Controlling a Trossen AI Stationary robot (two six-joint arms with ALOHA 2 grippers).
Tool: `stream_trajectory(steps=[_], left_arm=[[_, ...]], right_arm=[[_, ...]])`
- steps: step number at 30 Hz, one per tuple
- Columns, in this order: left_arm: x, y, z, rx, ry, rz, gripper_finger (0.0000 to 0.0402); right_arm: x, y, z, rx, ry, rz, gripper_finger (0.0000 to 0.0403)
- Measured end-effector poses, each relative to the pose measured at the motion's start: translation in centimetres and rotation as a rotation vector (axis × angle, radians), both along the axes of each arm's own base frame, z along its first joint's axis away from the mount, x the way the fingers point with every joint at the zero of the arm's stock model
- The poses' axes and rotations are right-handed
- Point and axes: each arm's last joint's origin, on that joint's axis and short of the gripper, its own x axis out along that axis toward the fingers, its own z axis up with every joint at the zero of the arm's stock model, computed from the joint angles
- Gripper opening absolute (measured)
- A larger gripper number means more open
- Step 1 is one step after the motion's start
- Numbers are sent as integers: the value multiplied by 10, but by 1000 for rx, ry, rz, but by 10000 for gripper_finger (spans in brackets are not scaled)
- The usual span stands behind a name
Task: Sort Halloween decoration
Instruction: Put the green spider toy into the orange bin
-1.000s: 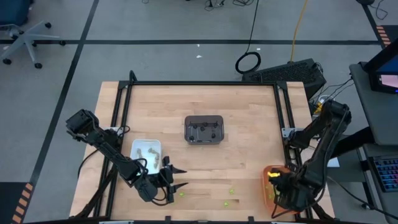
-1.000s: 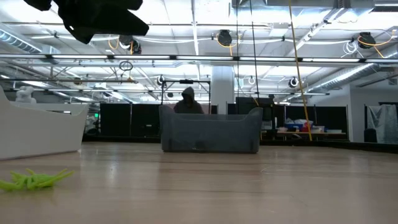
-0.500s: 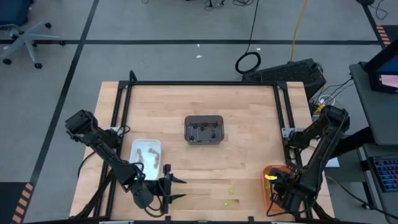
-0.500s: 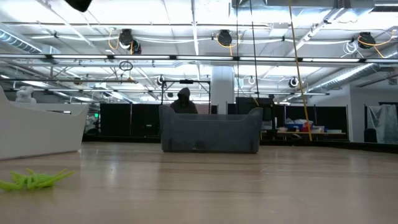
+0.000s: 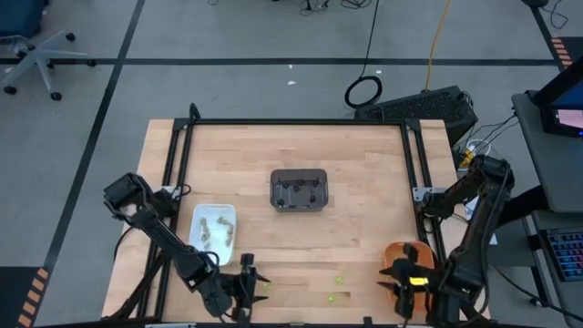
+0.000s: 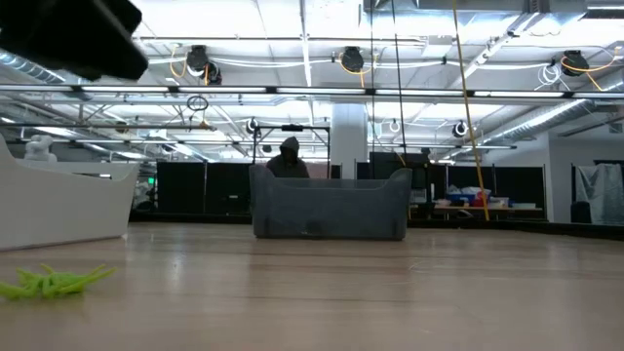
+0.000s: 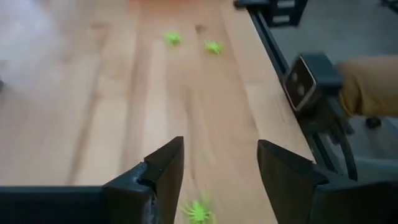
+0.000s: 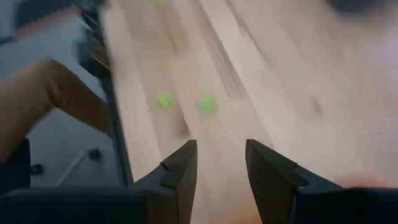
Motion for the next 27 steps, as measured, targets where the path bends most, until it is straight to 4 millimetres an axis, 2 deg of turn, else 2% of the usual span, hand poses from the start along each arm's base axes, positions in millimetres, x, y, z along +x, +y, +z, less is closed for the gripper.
stream_trajectory(steps=[5,11,16,22,27], left_arm=[[9,-12,-13,48,80,-31,165],[15,-17,-19,143,239,22,138],[15,-16,-19,191,305,40,137],[21,-13,-21,140,357,10,137],[27,-9,-32,144,385,22,137]], right_arm=[[13,12,-2,-164,-189,90,121],[32,20,-6,-306,-294,128,121],[53,24,-16,-416,-310,150,121],[81,25,-36,-520,-276,163,121],[99,24,-49,-562,-261,168,121]])
